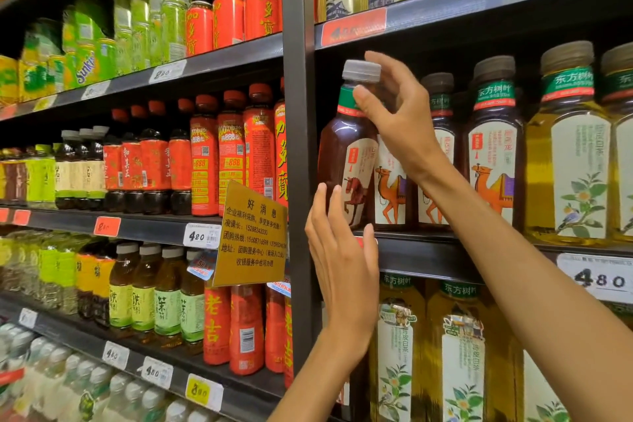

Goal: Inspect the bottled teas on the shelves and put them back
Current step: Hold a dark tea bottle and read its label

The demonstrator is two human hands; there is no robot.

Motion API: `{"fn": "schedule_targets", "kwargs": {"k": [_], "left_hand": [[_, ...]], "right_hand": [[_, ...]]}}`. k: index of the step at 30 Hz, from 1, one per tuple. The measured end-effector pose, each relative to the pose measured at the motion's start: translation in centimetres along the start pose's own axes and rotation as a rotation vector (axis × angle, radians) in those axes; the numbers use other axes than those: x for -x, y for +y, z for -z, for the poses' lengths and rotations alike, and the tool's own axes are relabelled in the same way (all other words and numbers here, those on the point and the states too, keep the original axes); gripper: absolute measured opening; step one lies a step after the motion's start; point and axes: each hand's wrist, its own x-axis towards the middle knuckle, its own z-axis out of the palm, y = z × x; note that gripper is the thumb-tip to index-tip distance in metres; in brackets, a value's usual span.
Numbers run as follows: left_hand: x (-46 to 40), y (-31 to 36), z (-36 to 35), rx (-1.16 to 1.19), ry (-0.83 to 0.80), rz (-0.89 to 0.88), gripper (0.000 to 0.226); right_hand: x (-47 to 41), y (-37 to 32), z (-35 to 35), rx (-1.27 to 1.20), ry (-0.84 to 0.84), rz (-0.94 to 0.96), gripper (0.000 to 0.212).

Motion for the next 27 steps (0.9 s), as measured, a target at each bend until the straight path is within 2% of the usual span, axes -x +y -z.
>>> {"fn": "schedule_targets", "kwargs": {"k": [6,10,14,18,21,24,27], "left_hand": [[0.0,0.0,0.7,0.097,0.025,0.048,0.071],[0.2,0.8,1.5,0.160,-0.033,0.066,0.079],[0.2,1.5,2.8,0.439,-0.201,0.213,0.084],[0.5,1.9,4.6,0.674,-0.337,0.247,0.064],[2.1,1.8,5.9,0.860,-0.541,0.371,0.051],[4.2,1.7,7.0,0.990,-0.640,0.549,0.060],[5.3,1.7,7.9,1.121,-0.688,0.724,0.080]], "right_hand": [[0.9,-0.9,-0.1,-0.273,0.048,-0.036,0.041],[1.0,-1.8,0.6,-0.506,0.077,-0.126,0.038],[1.6,-2.9,1.4,-0.610,0.047,-0.151,0.036],[2.7,-3.5,2.0,-0.597,-0.058,-0.202,0.034],[3.4,-3.7,2.0,-0.468,-0.177,-0.263,0.035],[4.3,-3.6,1.5,-0.546,-0.270,-0.386,0.025],[5.4,-3.2,1.2,-0.604,-0.241,-0.470,0.015]]}}
